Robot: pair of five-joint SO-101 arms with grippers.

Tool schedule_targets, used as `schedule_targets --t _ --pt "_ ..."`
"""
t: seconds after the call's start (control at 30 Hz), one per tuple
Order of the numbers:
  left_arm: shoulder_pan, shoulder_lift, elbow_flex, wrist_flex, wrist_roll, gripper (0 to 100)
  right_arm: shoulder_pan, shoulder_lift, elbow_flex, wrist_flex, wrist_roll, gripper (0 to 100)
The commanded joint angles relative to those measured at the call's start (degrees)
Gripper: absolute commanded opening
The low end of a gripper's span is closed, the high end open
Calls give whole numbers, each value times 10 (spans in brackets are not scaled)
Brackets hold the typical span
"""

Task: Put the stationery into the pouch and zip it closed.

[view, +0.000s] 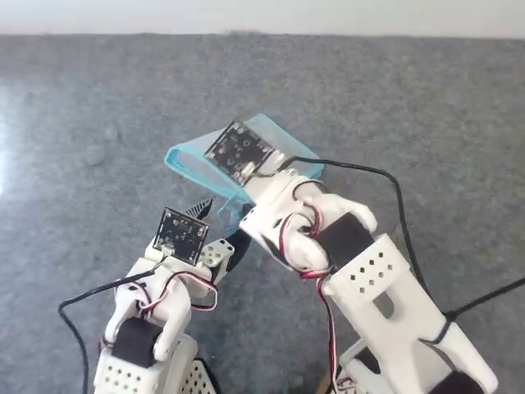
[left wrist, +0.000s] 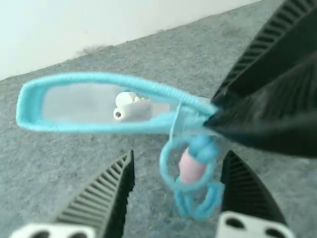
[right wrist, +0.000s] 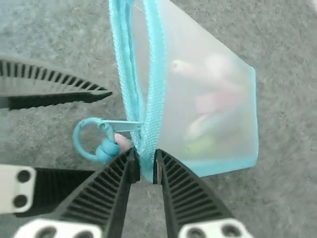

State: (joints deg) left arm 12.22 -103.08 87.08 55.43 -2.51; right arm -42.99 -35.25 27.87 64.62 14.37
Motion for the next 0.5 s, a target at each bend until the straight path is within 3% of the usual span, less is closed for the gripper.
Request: schedule_targets --t 0.0,0.27,0.47 --pt "4 0 -1 -18 -8 224 -21 -34 -8 -3 11 7" --pt "-8 -1 7 -35 -8 20 -7 -34 11 1 19 7" --pt "-36 -1 0 -35 -8 10 62 -34 69 -15 37 7"
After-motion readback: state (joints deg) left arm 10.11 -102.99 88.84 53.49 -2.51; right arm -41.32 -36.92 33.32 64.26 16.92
